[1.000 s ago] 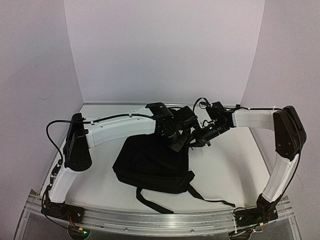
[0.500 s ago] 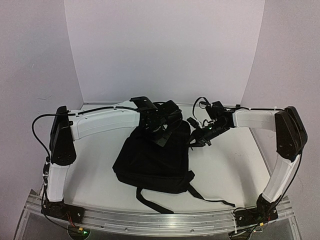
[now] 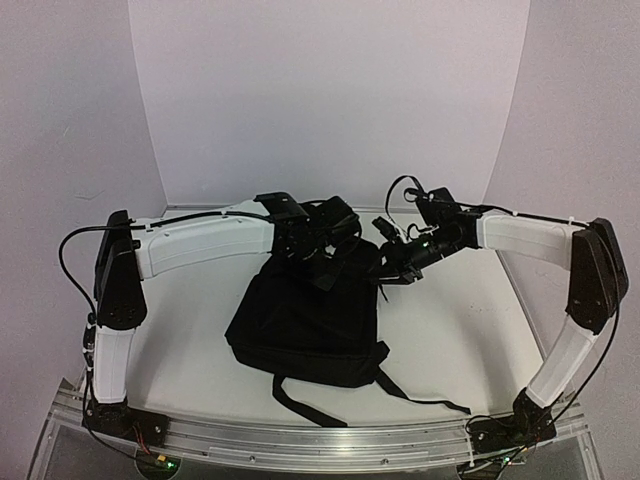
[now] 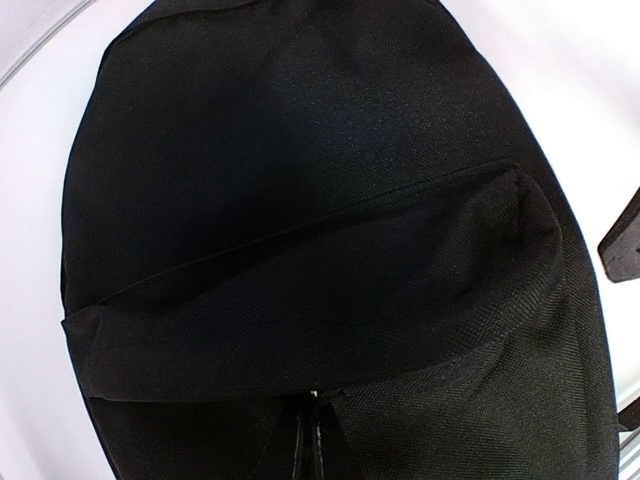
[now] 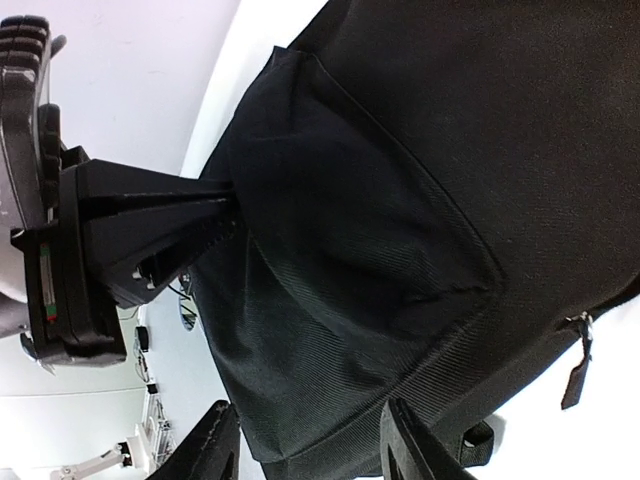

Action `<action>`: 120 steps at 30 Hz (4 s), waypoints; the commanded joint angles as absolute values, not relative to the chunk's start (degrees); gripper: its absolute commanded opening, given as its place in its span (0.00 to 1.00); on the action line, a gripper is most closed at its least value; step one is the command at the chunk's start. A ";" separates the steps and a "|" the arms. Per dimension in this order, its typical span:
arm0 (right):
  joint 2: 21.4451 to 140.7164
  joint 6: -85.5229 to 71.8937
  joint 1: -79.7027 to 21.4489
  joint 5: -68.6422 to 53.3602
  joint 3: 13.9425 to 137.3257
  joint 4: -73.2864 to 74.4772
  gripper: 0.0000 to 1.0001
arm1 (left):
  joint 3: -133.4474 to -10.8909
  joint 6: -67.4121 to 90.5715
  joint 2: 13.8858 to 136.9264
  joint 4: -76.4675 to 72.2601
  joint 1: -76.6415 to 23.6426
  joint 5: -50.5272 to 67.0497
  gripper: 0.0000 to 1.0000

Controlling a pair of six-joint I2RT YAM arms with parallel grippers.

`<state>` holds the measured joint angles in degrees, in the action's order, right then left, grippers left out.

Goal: Pack the student bag
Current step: Zip the student bag at the center of the board, then adjust the student bag at the center of the board.

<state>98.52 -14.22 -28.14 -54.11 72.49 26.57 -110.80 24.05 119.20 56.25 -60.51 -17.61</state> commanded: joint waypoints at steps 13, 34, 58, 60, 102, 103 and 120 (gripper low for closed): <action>105.47 -15.15 -31.48 -43.68 77.06 26.41 0.66 | -110.55 24.78 115.34 53.54 -60.21 -16.67 0.00; 108.88 -13.56 -31.69 -49.91 81.62 30.80 0.44 | -108.29 24.61 113.38 52.18 -59.87 -15.90 0.00; 103.99 -9.78 -26.98 -38.09 77.21 33.56 0.00 | -94.21 26.50 107.26 56.45 -49.83 -23.38 0.00; 103.90 -9.35 -26.49 -37.90 76.96 33.88 0.00 | -92.63 26.67 106.56 55.91 -48.34 -23.53 0.00; 123.44 -2.61 -21.36 -32.57 113.31 39.68 0.94 | -58.96 51.26 78.67 31.53 -62.57 -5.03 0.80; 125.31 -2.90 -21.36 -32.82 114.76 39.69 0.94 | -58.34 52.19 79.26 30.91 -63.28 -4.78 0.80; 123.44 2.51 -21.39 -36.35 99.46 40.42 0.42 | -48.24 59.86 84.94 12.95 -52.43 -0.50 0.68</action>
